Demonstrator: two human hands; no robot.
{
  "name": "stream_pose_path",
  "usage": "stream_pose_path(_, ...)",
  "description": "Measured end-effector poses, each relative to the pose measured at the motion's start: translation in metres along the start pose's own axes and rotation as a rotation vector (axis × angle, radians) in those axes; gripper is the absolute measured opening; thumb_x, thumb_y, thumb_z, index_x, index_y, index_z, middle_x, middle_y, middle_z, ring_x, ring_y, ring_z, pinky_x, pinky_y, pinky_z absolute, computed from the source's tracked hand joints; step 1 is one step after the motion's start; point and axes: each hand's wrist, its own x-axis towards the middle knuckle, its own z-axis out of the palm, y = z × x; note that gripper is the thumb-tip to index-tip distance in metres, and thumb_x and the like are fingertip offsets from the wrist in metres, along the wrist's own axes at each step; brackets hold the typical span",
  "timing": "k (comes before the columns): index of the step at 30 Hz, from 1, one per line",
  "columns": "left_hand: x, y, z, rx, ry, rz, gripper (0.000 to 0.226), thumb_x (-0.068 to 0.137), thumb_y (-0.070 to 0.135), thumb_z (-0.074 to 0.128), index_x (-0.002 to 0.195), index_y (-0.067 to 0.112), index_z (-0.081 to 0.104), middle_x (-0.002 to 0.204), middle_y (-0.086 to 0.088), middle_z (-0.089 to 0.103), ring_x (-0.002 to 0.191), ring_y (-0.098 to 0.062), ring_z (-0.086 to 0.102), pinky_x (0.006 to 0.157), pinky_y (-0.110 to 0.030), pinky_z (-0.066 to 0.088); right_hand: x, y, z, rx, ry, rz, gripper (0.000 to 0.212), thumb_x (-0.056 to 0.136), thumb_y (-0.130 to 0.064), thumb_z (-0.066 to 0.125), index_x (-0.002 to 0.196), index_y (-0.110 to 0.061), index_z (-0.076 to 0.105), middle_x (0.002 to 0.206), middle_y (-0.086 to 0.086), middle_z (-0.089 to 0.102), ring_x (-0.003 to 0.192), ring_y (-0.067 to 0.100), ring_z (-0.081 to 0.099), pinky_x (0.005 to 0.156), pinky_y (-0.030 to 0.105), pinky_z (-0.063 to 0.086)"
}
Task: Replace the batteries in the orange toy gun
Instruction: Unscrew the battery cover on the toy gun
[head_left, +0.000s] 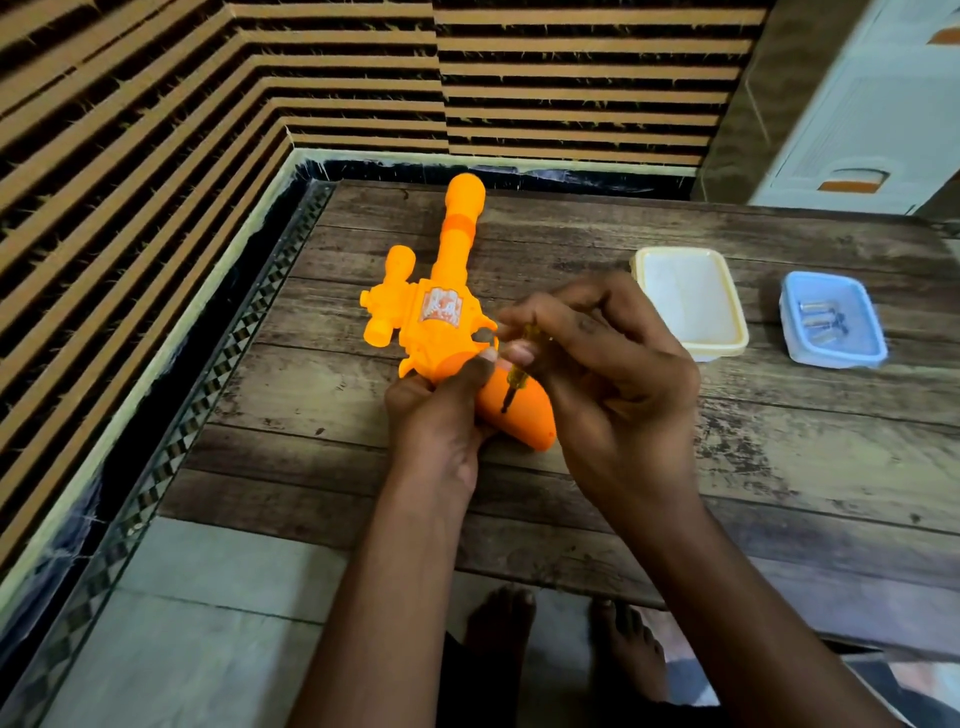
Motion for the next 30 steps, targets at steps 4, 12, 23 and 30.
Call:
stream_pose_path(4, 0.0004, 0.0014, 0.0007, -0.013, 0.008, -0.022, 0.024, 0.089, -0.006, 0.067, 0.11, 0.005, 0.069, 0.083, -0.009, 0.075, 0.076, -0.022, 0.073, 0.068, -0.05, 0.062, 0.0008, -0.0025, -0.0012, 0.008, -0.034, 0.008, 0.027, 0.096, 0.01, 0.065, 0.119, -0.001, 0.074, 0.108, 0.008, 0.074, 0.106, 0.013, 0.073, 0.088, 0.043, 0.06)
stream_pose_path(12, -0.0007, 0.0019, 0.0014, 0.01, 0.014, -0.034, 0.019, 0.09, -0.005, 0.068, 0.106, 0.005, 0.072, 0.092, -0.014, 0.076, 0.08, -0.024, 0.073, 0.068, -0.048, 0.063, 0.002, -0.0022, -0.004, -0.075, -0.005, -0.021, 0.016, 0.097, 0.001, 0.068, 0.11, 0.002, 0.076, 0.098, 0.013, 0.07, 0.093, 0.024, 0.07, 0.079, 0.036, 0.055)
stream_pose_path(23, -0.0013, 0.0014, 0.0015, -0.004, -0.017, -0.014, 0.019, 0.091, -0.009, 0.064, 0.1, 0.007, 0.069, 0.072, -0.004, 0.073, 0.062, -0.015, 0.072, 0.06, -0.043, 0.063, 0.0041, -0.0019, -0.0038, -0.02, -0.059, -0.033, 0.02, 0.095, 0.009, 0.069, 0.111, 0.003, 0.077, 0.102, 0.014, 0.072, 0.099, 0.026, 0.073, 0.081, 0.045, 0.058)
stream_pose_path(30, -0.0015, 0.0026, 0.0012, 0.043, 0.02, -0.016, 0.026, 0.089, -0.003, 0.07, 0.114, 0.0, 0.068, 0.092, -0.014, 0.076, 0.074, -0.021, 0.074, 0.057, -0.04, 0.062, 0.0045, -0.0056, -0.0032, -0.02, -0.067, -0.031, 0.016, 0.096, 0.001, 0.071, 0.11, 0.001, 0.076, 0.106, 0.012, 0.068, 0.101, 0.021, 0.07, 0.082, 0.038, 0.057)
